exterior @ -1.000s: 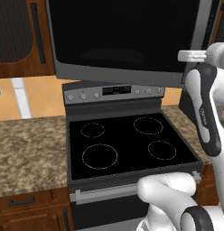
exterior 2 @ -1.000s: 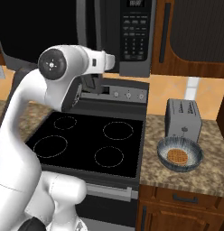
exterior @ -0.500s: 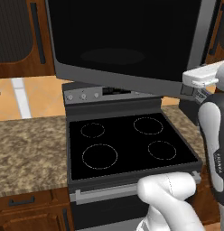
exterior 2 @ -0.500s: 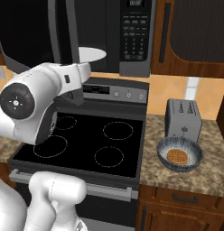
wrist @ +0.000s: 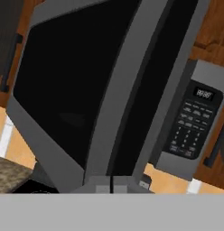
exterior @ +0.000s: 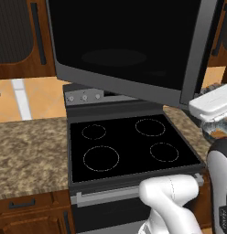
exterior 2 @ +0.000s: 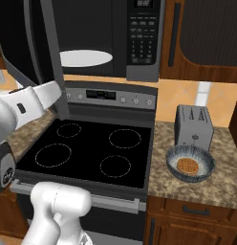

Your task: Open the microwave, place the bowl with waffle inside the microwave, then close the microwave door and turn it on.

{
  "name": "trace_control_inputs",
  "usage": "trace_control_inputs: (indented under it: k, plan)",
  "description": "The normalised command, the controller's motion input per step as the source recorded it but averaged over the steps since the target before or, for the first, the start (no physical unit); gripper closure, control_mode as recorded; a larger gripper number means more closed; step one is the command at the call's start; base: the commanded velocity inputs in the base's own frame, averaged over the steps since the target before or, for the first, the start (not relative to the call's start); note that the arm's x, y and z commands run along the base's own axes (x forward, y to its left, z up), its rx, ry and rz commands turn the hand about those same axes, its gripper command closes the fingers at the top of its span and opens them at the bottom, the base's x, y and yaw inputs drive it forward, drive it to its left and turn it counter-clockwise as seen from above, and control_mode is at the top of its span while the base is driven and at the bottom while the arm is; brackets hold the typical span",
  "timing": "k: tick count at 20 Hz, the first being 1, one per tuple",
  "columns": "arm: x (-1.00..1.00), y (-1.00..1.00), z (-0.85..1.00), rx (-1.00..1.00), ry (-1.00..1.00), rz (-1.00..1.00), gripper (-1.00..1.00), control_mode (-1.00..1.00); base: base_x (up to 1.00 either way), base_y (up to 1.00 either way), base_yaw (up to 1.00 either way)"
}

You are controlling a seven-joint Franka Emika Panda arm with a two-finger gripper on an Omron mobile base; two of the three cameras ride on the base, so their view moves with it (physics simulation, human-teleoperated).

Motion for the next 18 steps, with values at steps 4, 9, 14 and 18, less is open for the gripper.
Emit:
trace_control_inputs:
  k: [4, 9, 14, 18]
  plan:
    - [-0.55, 0.46, 0.00, -0.18, 0.06, -0.08, -1.00, -1.00, 0.00, 0.00, 0.00]
    - [0.00, 0.11, 0.00, -0.05, 0.02, 0.02, -1.00, -1.00, 0.00, 0.00, 0.00]
    - [0.00, -0.50, -0.01, 0.03, 0.02, 0.22, -1.00, -1.00, 0.00, 0.00, 0.00]
    - [0.11, -0.86, 0.00, 0.28, 0.13, 0.25, -1.00, -1.00, 0.00, 0.00, 0.00]
